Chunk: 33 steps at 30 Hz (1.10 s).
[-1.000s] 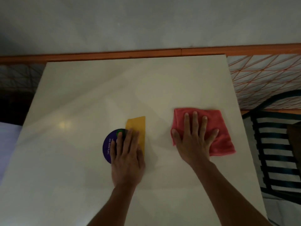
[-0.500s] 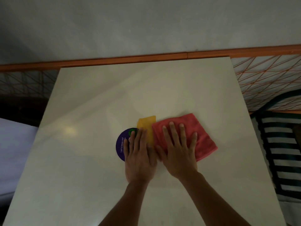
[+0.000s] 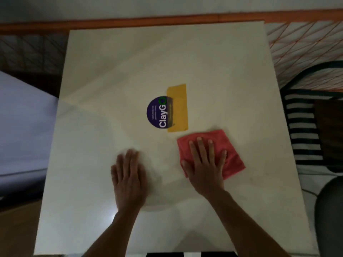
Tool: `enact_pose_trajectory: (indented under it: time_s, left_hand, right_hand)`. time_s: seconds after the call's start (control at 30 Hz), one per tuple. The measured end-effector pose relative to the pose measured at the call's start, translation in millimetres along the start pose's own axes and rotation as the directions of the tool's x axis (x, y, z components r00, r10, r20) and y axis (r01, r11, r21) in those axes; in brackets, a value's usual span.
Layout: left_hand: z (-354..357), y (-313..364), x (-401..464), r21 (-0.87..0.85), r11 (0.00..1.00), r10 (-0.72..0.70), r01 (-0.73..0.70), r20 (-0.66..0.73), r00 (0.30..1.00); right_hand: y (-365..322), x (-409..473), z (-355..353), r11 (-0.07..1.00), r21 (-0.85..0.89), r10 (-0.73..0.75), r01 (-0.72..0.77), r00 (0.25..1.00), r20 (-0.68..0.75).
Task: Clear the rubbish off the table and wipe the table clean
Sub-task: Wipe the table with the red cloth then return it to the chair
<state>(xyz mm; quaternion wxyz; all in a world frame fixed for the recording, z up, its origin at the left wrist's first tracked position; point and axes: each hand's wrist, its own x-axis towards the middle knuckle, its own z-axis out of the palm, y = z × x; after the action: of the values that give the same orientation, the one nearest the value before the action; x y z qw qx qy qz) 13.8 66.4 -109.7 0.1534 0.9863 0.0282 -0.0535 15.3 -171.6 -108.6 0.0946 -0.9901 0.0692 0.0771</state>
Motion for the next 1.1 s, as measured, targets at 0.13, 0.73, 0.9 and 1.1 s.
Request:
enact_pose_trajectory:
  time_s: [0.13, 0.73, 0.9, 1.1]
  left_hand:
    - [1, -24, -41, 0.099, 0.995, -0.007, -0.002, 0.092, 0.996]
    - [2, -28, -40, 0.104, 0.994, 0.015, -0.018, 0.033, 0.999]
    - [3, -24, -44, 0.114, 0.993, 0.011, -0.009, -0.019, 1.000]
    - [8, -28, -47, 0.096, 0.995, 0.037, -0.030, -0.071, 0.997]
  right_hand:
    - [-11, 31, 4, 0.995, 0.002, 0.095, -0.095, 0.995, 0.007]
    - [-57, -138, 32, 0.981, 0.059, -0.188, 0.183, 0.977, 0.099]
    - [-36, -117, 27, 0.979, 0.034, -0.205, 0.203, 0.976, 0.074]
    - [-48, -14, 22, 0.992, 0.012, -0.122, 0.122, 0.991, 0.050]
